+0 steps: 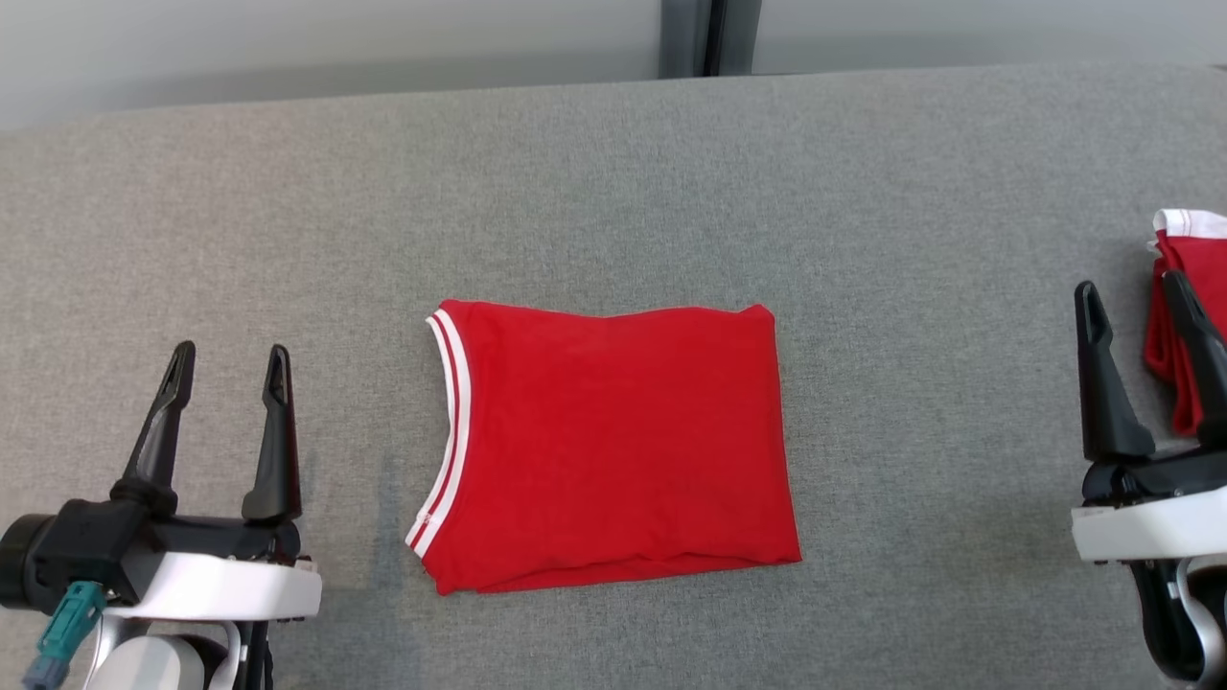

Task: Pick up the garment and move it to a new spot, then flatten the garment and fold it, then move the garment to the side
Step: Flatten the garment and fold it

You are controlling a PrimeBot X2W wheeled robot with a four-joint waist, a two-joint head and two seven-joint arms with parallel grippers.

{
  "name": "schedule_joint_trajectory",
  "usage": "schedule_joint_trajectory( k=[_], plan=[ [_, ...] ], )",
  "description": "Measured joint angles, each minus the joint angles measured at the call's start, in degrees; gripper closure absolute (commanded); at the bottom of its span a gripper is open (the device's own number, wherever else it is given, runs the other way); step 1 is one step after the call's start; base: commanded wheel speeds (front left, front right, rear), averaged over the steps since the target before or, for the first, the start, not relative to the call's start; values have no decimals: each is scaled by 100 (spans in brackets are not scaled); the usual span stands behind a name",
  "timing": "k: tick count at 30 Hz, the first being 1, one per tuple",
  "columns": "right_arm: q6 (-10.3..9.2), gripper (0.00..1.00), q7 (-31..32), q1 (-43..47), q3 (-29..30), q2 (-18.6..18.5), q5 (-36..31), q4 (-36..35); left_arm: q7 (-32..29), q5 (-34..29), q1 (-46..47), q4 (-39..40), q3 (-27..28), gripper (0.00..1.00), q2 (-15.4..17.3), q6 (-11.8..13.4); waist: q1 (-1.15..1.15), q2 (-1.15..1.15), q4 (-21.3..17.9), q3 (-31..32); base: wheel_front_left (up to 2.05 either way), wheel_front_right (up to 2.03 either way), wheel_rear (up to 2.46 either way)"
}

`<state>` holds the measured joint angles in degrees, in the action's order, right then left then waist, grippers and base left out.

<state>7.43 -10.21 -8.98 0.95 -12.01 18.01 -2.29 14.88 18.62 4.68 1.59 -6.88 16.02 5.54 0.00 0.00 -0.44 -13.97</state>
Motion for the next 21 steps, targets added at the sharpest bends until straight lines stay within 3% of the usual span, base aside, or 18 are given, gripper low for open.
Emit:
schedule_joint_trajectory(
  k=[21],
  plan=[
    [0, 0, 474, 1199, 223, 229, -209, -344, -255, 120, -680, -34, -136, 0, 231, -112, 0, 0, 39, 964, 0, 0, 0]
  ],
)
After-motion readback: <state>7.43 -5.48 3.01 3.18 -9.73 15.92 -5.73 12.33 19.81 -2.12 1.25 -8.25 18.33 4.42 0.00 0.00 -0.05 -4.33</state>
